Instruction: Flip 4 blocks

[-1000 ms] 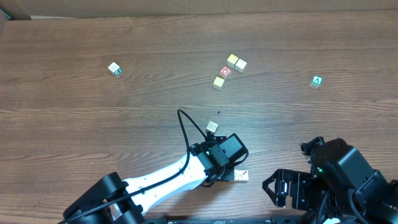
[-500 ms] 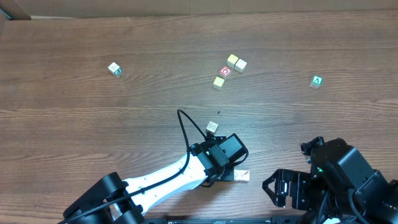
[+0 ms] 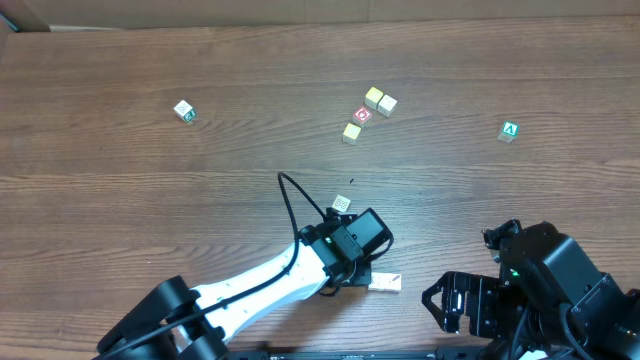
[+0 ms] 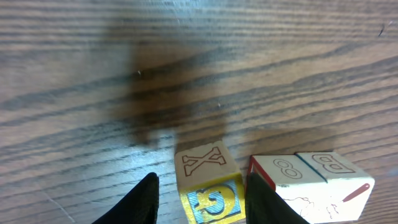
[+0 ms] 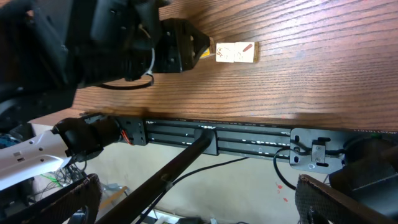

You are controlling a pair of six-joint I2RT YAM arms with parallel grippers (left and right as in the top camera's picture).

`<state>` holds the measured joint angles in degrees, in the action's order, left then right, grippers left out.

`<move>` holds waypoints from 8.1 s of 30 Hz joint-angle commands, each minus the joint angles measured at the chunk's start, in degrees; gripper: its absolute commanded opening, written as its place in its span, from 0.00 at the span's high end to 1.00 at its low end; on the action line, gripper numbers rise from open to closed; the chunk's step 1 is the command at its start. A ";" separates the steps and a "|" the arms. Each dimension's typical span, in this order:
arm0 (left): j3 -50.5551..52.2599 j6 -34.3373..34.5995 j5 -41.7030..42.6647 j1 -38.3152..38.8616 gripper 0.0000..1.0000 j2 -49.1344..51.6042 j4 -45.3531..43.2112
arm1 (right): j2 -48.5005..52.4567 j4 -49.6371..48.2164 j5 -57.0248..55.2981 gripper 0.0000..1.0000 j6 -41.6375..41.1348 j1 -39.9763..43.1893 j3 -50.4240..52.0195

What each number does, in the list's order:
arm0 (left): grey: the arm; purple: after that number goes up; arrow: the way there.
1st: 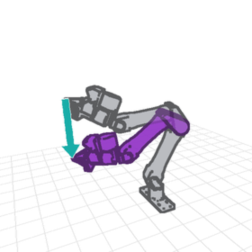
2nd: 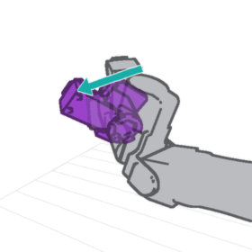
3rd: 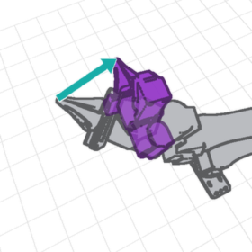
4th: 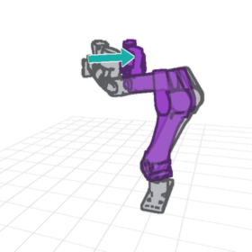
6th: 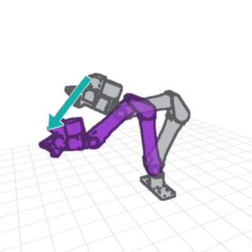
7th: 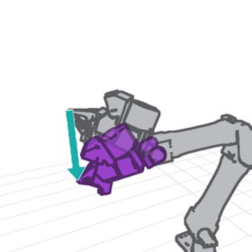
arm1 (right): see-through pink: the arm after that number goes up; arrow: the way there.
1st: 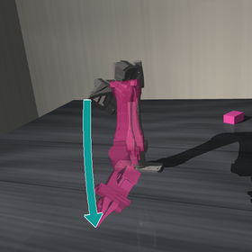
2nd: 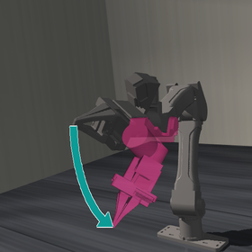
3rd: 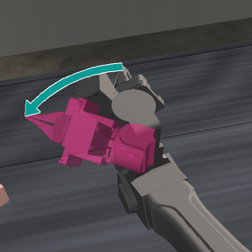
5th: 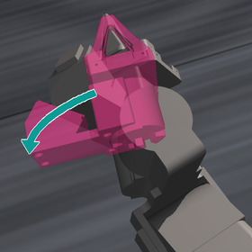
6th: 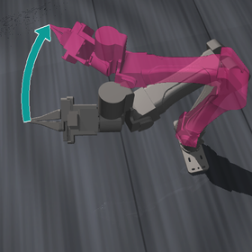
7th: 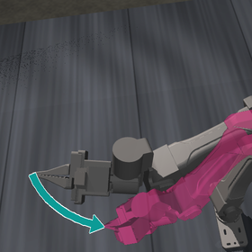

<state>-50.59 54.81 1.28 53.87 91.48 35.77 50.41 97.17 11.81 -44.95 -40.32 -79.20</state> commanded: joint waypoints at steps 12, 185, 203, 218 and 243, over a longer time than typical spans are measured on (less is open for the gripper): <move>0.28 -0.83 -2.82 -2.71 0.96 -5.53 6.82 | -0.26 -0.11 0.57 0.00 0.37 -0.17 -1.40; 0.07 -18.78 18.49 -13.97 0.96 7.82 4.15 | -0.26 -0.13 1.36 0.00 1.70 -0.17 -1.40; 0.07 -18.80 22.75 -12.44 0.96 7.82 -0.33 | -0.26 -0.13 1.36 0.00 1.70 -0.17 -1.40; 0.07 -18.62 23.08 -12.44 0.96 7.82 -1.09 | -0.26 -0.13 1.29 0.00 1.70 -0.17 -1.40; 0.07 -12.35 25.86 -12.44 0.96 7.82 1.77 | -0.26 -0.13 1.16 0.00 1.88 -0.17 -1.40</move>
<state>-50.92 40.73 25.36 41.28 98.61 37.15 50.41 97.17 13.13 -43.46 -40.32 -79.20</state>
